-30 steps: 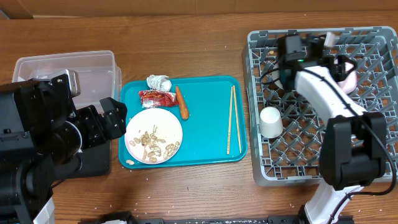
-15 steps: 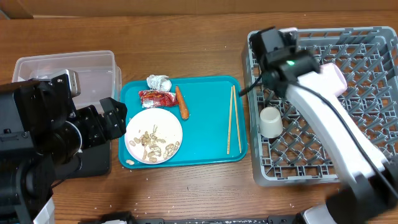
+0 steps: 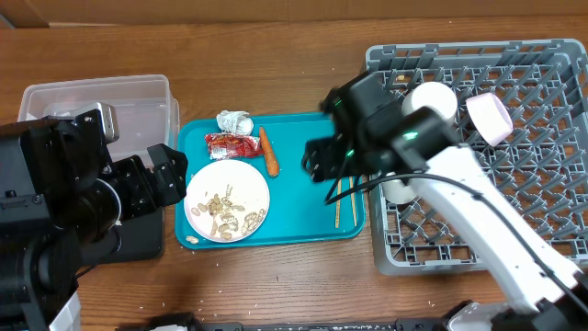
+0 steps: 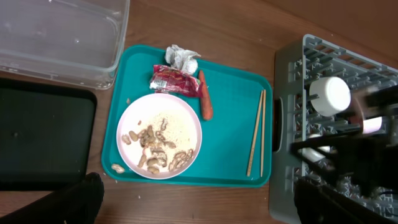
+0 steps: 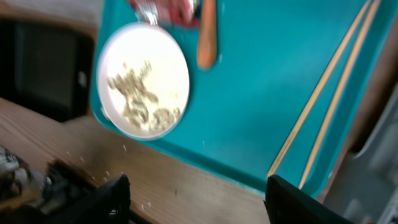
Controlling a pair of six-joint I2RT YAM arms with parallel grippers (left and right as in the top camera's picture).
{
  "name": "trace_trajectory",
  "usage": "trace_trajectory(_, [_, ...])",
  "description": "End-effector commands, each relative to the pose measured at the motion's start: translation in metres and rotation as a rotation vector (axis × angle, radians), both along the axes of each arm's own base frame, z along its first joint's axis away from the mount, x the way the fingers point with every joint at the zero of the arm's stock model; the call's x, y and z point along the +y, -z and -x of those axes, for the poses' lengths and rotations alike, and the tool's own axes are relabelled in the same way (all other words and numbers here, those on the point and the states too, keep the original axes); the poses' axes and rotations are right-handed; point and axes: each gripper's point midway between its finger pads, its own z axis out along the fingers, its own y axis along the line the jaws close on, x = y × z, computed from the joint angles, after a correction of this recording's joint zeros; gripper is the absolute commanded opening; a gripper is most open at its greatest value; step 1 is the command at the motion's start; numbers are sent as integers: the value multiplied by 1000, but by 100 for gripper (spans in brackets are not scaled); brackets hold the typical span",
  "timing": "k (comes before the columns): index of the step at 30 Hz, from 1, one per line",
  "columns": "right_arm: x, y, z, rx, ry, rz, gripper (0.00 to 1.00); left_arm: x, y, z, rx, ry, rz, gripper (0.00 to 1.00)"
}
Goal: Sort waste into correct bins and load items into the dishwasher
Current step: 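Lower the right gripper onto the wooden chopsticks and grasp them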
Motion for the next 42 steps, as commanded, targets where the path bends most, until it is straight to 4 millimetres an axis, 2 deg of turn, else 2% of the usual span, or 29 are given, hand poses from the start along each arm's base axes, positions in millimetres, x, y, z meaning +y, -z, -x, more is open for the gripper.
trace_trajectory(1, [-17,35,0,40,139,134,71,-3,-5,0,-18,20,2,100])
trace_trajectory(2, [-24,52,-1,49,170,184,71,-3,-5,0,-18,20,2,100])
trace_trajectory(4, [-24,67,-1,63,167,197,70,-4,-5,0,-18,20,4,100])
trace_trajectory(9, [-26,108,-12,46,189,238,57,-4,-5,0,-19,22,4,100])
trace_trajectory(16, [-37,176,-20,78,247,350,48,-4,-5,0,-18,22,4,100])
trace_trajectory(21, [-35,193,-25,82,252,366,47,-4,-5,0,-18,22,4,100])
trace_trajectory(23, [-36,199,-23,97,262,376,43,-4,-5,0,-19,22,4,100])
trace_trajectory(25, [-38,205,-20,115,272,382,37,-4,-5,0,-18,22,4,100])
trace_trajectory(26, [-38,207,-19,120,272,386,31,-4,-5,0,-18,22,4,100])
trace_trajectory(27, [-38,208,-18,127,272,382,18,-4,-5,0,-19,22,4,100])
trace_trajectory(28, [-37,208,-17,132,269,377,11,-4,-5,0,-19,22,4,100])
trace_trajectory(29, [-36,207,-18,127,262,377,4,-4,-5,0,-18,22,4,100])
trace_trajectory(31, [-35,200,-20,122,256,374,4,-4,-5,0,-19,22,4,100])
trace_trajectory(33, [-31,183,-25,105,251,359,4,-4,-5,0,-19,22,4,100])
trace_trajectory(35, [-19,143,-33,43,175,299,4,-4,-5,0,-18,22,4,100])
trace_trajectory(37, [-16,103,-40,-15,168,261,4,-4,-5,0,-19,22,4,100])
trace_trajectory(38, [-17,90,-43,-39,177,253,4,-4,-5,0,-19,22,4,100])
trace_trajectory(40, [-27,51,-54,-125,218,244,4,-4,-5,0,-18,22,4,100])
trace_trajectory(42, [-44,22,-65,-204,275,253,4,-4,-5,0,-18,22,4,100])
